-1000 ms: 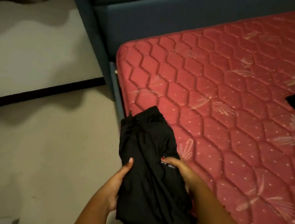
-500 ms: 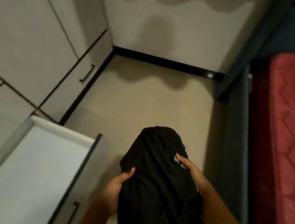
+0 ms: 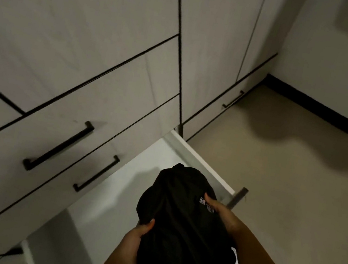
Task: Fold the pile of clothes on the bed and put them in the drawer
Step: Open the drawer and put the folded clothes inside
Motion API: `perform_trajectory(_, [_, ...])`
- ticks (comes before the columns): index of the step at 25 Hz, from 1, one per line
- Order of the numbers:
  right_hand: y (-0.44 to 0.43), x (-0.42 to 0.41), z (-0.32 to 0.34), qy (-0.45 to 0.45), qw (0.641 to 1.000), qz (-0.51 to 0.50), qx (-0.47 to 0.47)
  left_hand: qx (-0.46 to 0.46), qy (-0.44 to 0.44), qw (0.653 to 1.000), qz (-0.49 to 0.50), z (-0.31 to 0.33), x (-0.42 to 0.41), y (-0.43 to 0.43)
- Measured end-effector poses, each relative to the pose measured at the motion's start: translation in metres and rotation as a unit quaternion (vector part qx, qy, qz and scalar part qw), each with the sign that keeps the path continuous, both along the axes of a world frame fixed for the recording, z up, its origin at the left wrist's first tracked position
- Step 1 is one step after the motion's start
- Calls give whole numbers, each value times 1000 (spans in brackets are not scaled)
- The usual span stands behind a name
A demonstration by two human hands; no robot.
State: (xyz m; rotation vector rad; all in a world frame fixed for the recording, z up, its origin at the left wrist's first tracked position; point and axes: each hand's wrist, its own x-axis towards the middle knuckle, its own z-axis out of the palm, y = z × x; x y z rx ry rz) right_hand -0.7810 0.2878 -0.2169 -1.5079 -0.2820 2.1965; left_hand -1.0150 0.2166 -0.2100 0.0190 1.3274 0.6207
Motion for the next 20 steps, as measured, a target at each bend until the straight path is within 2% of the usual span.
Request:
perform_trajectory(6, [68,-46,-63,-52,990,128,-14,-44,38,995,75,-47,-30,31])
perform_trajectory(8, [101,-61,-82,-86,980,177,1,-21,48,996,76,-55,-34,50])
perform_trajectory(13, [188,-102,-146,-143,950,248,124,59,116,987,95,-128,-40,119])
perform_trajectory(16, [219,-113,-188,-137,947,239,167,109,103,980,132,-179,-48,133])
perform_trajectory(18, [226,-115,-218,-159,938,238,194,112,82,978,155,-218,-51,134])
perform_trajectory(19, [226,-113,-234,-193,921,255,220,97,80,980,153,-238,-49,132])
perform_trajectory(20, [225,-110,-252,-252,883,299,260,70,83,984,138,-259,-44,127])
